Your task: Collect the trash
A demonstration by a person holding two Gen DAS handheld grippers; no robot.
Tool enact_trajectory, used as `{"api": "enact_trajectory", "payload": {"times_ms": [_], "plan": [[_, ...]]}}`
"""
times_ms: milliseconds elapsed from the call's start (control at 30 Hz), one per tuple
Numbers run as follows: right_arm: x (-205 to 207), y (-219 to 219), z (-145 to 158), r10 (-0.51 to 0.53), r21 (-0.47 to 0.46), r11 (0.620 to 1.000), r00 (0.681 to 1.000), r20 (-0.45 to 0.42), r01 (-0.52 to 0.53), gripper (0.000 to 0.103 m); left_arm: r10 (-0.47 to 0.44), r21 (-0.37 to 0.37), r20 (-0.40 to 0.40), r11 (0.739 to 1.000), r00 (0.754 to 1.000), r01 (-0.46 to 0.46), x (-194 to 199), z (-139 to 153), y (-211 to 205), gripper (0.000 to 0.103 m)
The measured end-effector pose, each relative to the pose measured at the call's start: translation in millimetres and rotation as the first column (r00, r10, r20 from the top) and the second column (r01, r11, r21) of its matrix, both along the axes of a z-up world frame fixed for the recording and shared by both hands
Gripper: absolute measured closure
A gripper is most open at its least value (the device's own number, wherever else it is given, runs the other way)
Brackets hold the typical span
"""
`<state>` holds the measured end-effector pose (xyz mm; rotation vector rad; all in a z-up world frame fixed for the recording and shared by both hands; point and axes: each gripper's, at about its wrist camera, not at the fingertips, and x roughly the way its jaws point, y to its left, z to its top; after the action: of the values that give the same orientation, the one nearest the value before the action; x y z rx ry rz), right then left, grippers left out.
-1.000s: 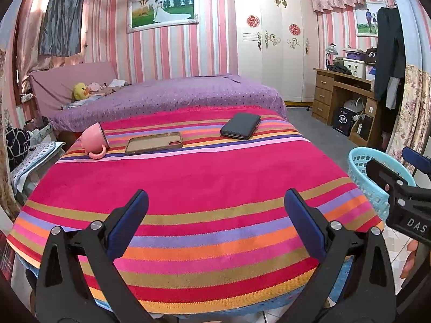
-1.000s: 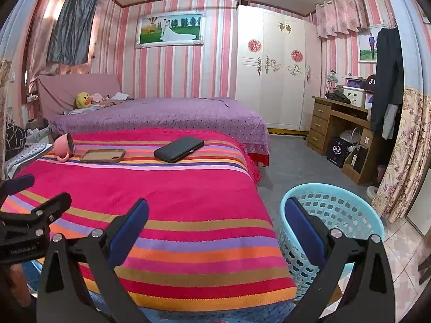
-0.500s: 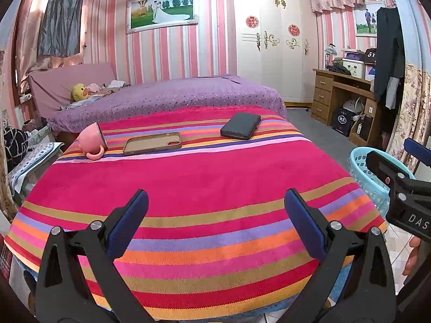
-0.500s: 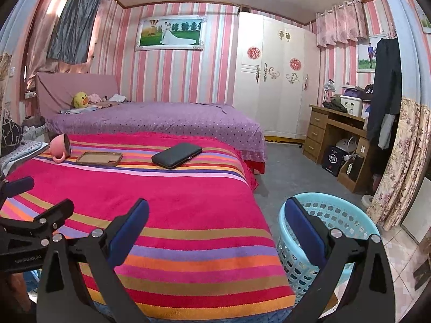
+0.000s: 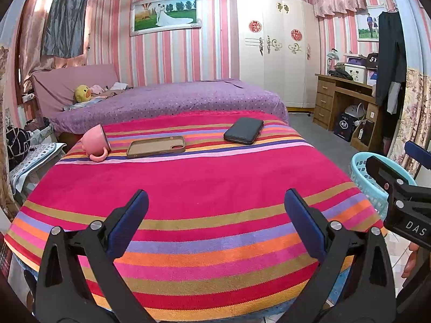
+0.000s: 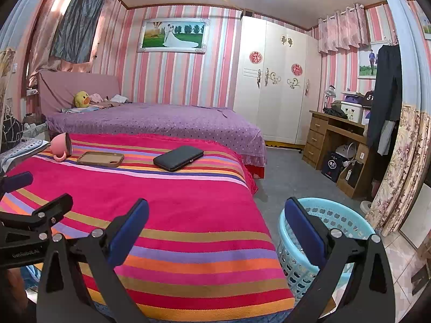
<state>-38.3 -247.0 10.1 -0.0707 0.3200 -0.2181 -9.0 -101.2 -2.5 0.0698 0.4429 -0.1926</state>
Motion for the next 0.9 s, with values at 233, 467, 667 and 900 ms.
{"api": "enact_trajectory", "payload": {"times_ms": [233, 467, 667, 900], "plan": [[0.0, 0.5, -0.4, 0.002, 0.000, 1.000, 1.000, 0.000, -0.002, 0.005, 0.004, -0.003, -0.002, 1.000, 1.000, -0.004, -0.1, -0.9, 1.9, 0.006], [-1.2, -0.5, 2.0, 0.000, -0.006, 1.000, 1.000, 0.004, 0.000, 0.005, 0.008, -0.002, -0.003, 1.000, 1.000, -0.008, 1.6, -1.8, 2.4, 0.006], [-0.2, -1.3, 2.1, -0.003, -0.009, 1.000, 1.000, -0.001, 0.003, 0.005, 0.009, 0.002, -0.009, 1.000, 1.000, -0.009, 3.0, -3.4, 1.0, 0.006], [-0.2, -1.6, 2.2, -0.002, -0.008, 1.000, 1.000, 0.000, 0.002, 0.005, 0.013, 0.003, -0.006, 1.000, 1.000, -0.013, 2.7, -3.2, 0.6, 0.006]]}}
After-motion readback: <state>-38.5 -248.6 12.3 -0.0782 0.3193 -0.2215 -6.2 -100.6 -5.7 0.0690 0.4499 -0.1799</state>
